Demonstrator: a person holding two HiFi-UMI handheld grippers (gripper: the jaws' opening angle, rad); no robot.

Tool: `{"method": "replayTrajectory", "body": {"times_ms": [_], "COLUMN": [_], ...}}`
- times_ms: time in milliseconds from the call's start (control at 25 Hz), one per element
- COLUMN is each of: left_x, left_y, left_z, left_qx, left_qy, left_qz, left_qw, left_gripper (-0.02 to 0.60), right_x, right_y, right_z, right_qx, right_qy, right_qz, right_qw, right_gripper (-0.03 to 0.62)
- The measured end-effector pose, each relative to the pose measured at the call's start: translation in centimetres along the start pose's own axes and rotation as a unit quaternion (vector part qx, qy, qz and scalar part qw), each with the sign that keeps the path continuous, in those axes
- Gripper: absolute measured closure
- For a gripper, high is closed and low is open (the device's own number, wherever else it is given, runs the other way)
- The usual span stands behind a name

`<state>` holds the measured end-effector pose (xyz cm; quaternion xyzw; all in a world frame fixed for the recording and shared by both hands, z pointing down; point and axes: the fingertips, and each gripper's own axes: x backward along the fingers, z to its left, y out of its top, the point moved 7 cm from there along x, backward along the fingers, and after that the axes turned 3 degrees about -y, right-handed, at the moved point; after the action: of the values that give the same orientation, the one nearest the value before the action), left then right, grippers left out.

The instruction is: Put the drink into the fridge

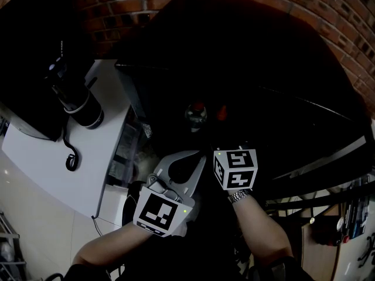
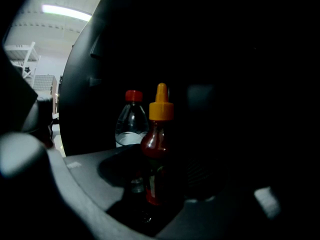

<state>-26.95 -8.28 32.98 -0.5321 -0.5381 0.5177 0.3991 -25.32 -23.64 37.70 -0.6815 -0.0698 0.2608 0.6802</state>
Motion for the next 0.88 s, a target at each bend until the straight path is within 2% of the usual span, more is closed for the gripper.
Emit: {"method": "replayTrajectory", "body": {"times_ms": [160,560,880], "left_x": [0.0,0.1,0.2], "left_y": [0.4,0.4,1.6], "left_z": [0.0,-0.2,-1.4], "left_qx": [0.019,0.007,0.004], "left_qy": [0.01,0.0,-0.007], "left_qz": [-0.001,-0.005,-0.018], "left_qw": [0.9998,1.0,0.9998], "left_gripper": [0.578,0.578,0.578], "right_x": [0.0,0.8,5.1], "right_y": [0.0,-0.1,1.2], "right_z": [-0.2,-0.2,-0.4], "right_qx": [-0.002,0.004,0.002], "right_qy": [0.004,-0.006,-0.018], "right_qz": [-0.006,0.01,-0.009], "right_qw": [1.0,1.0,1.0], "right_gripper": [0.328,0.322,0.322]}}
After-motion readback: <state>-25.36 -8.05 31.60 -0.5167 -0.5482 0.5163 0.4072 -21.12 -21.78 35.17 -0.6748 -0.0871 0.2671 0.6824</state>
